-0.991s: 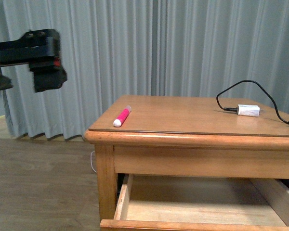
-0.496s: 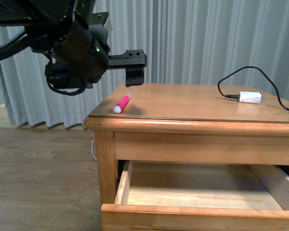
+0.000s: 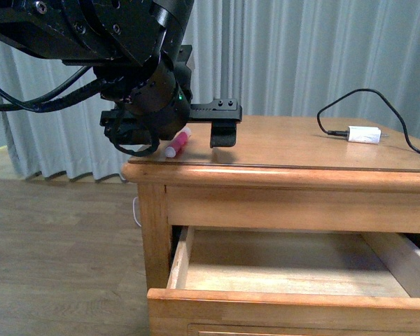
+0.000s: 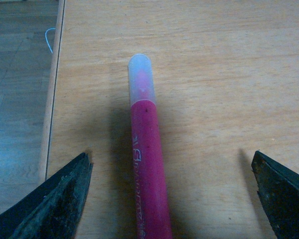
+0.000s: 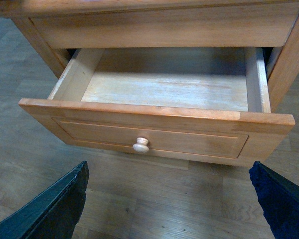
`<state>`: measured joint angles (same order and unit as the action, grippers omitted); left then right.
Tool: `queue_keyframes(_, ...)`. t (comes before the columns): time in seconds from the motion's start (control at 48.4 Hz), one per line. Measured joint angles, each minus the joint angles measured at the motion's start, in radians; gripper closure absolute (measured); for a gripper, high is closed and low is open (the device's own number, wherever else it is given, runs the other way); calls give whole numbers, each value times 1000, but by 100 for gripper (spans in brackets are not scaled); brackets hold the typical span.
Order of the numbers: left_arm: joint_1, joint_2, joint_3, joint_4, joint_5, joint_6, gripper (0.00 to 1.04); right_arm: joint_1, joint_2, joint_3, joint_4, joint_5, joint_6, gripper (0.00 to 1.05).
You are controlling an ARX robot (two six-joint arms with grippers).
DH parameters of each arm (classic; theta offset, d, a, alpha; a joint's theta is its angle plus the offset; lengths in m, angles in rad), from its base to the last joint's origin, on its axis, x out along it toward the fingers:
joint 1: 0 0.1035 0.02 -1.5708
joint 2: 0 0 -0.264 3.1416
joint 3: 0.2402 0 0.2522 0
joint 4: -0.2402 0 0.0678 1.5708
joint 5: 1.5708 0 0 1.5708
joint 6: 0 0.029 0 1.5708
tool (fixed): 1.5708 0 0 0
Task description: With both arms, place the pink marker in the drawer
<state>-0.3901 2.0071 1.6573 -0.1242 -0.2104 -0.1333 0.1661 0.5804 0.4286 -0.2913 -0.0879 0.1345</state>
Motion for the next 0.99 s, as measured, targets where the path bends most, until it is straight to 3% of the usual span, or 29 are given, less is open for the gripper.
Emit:
queue_keyframes(0.227, -2, 8, 10, -13, -11, 39, 7, 0, 0, 0, 0, 0, 0, 8)
queue_keyframes(0.785, 11, 9, 8, -25, -31, 54, 86, 0, 0, 0, 0, 0, 0, 8)
queue_keyframes(0.909, 17, 2, -11, 9, -14, 55, 90, 0, 0, 0, 0, 0, 0, 8)
queue_keyframes(0.991, 19, -14, -59, 103, 51, 68, 90, 0, 0, 0, 0, 0, 0, 8)
